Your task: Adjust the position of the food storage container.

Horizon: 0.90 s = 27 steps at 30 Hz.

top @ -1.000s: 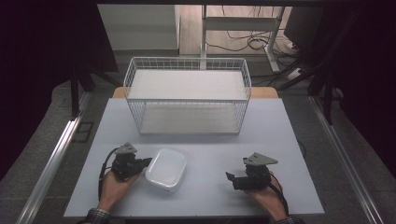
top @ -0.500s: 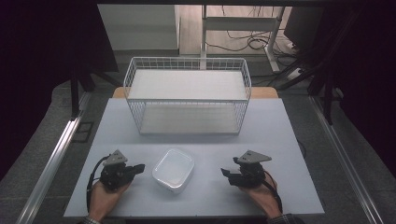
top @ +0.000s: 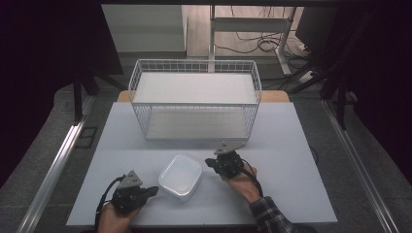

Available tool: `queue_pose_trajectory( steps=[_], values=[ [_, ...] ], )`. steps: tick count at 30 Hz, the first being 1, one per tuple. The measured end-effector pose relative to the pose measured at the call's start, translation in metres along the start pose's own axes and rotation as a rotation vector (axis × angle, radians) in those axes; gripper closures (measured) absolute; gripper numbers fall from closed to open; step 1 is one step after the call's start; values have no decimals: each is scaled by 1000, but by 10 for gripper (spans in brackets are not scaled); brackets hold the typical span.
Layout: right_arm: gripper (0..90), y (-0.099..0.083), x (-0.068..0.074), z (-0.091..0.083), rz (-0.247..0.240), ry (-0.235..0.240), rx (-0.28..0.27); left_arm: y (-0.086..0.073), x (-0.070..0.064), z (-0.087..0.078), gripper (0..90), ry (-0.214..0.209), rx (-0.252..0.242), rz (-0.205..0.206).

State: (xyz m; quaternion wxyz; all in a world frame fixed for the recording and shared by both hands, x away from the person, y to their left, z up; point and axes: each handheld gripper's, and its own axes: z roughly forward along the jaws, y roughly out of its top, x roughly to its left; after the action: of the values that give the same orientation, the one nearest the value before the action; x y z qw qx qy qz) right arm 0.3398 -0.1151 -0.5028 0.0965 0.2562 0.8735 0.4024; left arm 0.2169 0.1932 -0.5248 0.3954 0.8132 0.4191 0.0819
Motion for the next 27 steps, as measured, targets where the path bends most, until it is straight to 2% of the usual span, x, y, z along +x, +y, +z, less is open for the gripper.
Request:
queue_pose_trajectory(
  steps=[2, 4, 6, 12, 14, 18, 22, 27],
  values=[
    [890, 3, 2, 15, -12, 35, 21, 5, 0, 6, 898, 17, 10, -13],
    [889, 2, 4, 17, -20, 26, 27, 6, 1, 7, 898, 22, 12, -14],
    [889, -2, 3, 11, -7, 32, 37, 10, 4, 11, 898, 19, 4, -36],
    [879, -12, 6, -9, 31, 24, 45, 23, 7, 25, 898, 16, 2, -39],
    [870, -19, 7, -20, 54, 20, 53, 30, 6, 34, 898, -3, 4, -34],
    [871, -26, 11, -33, 72, 3, 64, 40, 4, 42, 898, -10, 3, -18],
    [870, -32, 13, -41, 81, -6, 63, 51, 4, 52, 898, -17, -5, -14],
    [871, -37, 9, -47, 100, -27, 63, 56, 0, 58, 898, -23, -12, -8]
  ],
)
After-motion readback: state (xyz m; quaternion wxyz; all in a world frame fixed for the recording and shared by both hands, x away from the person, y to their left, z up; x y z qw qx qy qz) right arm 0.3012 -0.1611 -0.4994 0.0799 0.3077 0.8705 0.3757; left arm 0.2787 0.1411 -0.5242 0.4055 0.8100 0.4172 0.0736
